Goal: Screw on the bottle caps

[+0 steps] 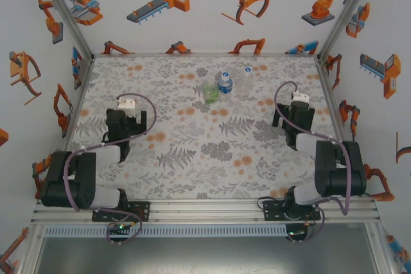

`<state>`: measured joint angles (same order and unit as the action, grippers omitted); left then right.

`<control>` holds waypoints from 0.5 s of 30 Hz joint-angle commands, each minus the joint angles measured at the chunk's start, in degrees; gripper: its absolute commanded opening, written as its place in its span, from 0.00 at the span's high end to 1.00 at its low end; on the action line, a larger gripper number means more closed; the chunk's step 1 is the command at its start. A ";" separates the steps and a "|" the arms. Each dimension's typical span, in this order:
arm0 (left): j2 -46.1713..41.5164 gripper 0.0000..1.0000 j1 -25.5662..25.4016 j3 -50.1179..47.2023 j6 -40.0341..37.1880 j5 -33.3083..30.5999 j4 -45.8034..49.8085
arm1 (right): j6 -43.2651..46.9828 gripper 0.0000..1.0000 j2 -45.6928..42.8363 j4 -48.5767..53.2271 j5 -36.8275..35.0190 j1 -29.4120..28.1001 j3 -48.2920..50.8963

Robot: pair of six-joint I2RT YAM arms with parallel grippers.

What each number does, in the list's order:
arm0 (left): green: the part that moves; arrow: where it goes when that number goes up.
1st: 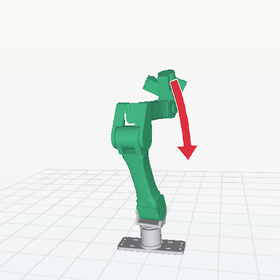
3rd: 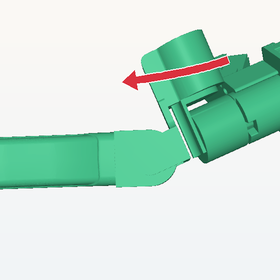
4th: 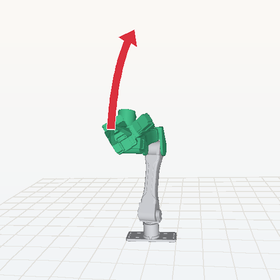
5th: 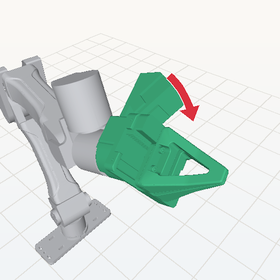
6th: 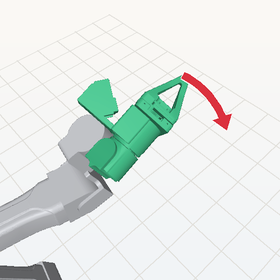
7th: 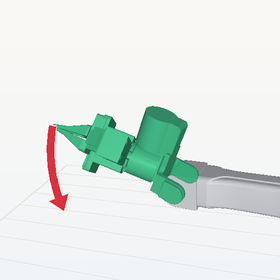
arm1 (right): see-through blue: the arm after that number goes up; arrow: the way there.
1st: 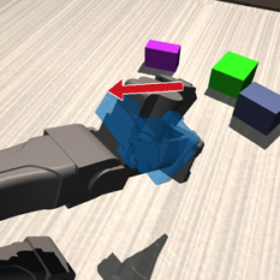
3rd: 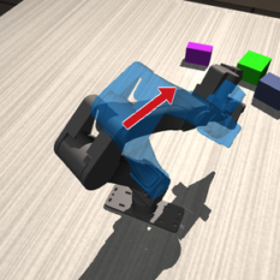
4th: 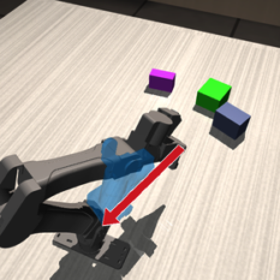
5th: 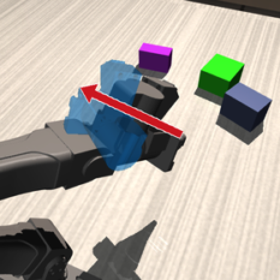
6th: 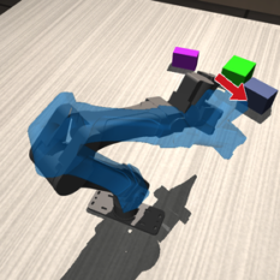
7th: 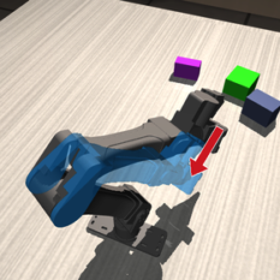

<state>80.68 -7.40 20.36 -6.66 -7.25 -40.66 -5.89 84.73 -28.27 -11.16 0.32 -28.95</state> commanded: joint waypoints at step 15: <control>7.21 0.03 3.22 1.58 6.25 0.48 -9.43 | 1.41 0.01 3.51 -22.09 6.85 1.97 7.17</control>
<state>88.64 -5.08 18.59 -3.18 -5.15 -53.74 -4.60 88.12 -46.41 -4.47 1.80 -21.15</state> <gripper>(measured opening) 0.967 0.992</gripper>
